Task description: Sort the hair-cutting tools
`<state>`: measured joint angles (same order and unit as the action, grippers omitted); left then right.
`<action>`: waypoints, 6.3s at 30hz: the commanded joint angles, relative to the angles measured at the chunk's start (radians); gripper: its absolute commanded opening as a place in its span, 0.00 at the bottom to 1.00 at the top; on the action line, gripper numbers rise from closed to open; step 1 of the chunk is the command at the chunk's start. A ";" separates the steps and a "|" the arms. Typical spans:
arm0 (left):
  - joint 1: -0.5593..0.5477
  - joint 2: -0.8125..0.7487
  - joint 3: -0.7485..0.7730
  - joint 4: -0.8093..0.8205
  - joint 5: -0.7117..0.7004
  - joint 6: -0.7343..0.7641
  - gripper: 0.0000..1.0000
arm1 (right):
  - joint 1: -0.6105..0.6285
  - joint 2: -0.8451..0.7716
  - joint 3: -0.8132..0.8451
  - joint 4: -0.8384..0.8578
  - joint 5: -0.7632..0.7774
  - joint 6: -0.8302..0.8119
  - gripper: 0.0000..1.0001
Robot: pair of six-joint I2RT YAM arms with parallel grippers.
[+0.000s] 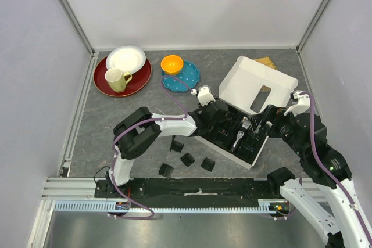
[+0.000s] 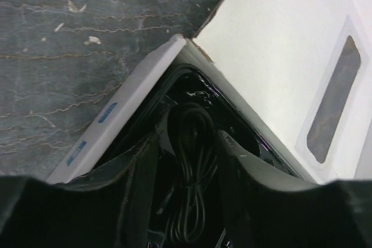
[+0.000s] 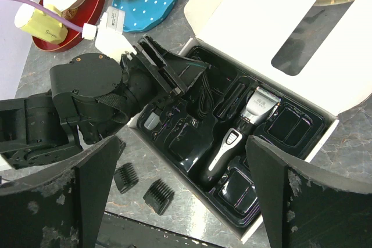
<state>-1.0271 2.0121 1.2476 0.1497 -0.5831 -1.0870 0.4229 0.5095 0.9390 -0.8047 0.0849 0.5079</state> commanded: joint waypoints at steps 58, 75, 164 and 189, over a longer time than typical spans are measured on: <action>0.134 -0.632 -0.511 -0.599 0.270 0.220 0.75 | 0.004 0.136 -0.094 0.101 -0.082 -0.071 0.98; 0.159 -0.503 -0.497 -0.549 0.302 0.240 0.58 | 0.004 0.123 -0.111 0.111 -0.109 -0.057 0.98; -0.014 -0.227 0.145 -0.582 0.368 0.659 0.02 | 0.004 0.047 -0.138 0.111 -0.091 -0.002 0.98; -0.022 -0.128 0.141 -0.552 0.313 0.670 0.02 | 0.002 0.038 -0.123 0.085 -0.051 -0.012 0.98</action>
<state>-1.0431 1.8729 1.3571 -0.4309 -0.2382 -0.4545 0.4236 0.5545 0.8024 -0.7212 0.0090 0.5007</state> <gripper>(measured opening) 0.065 0.982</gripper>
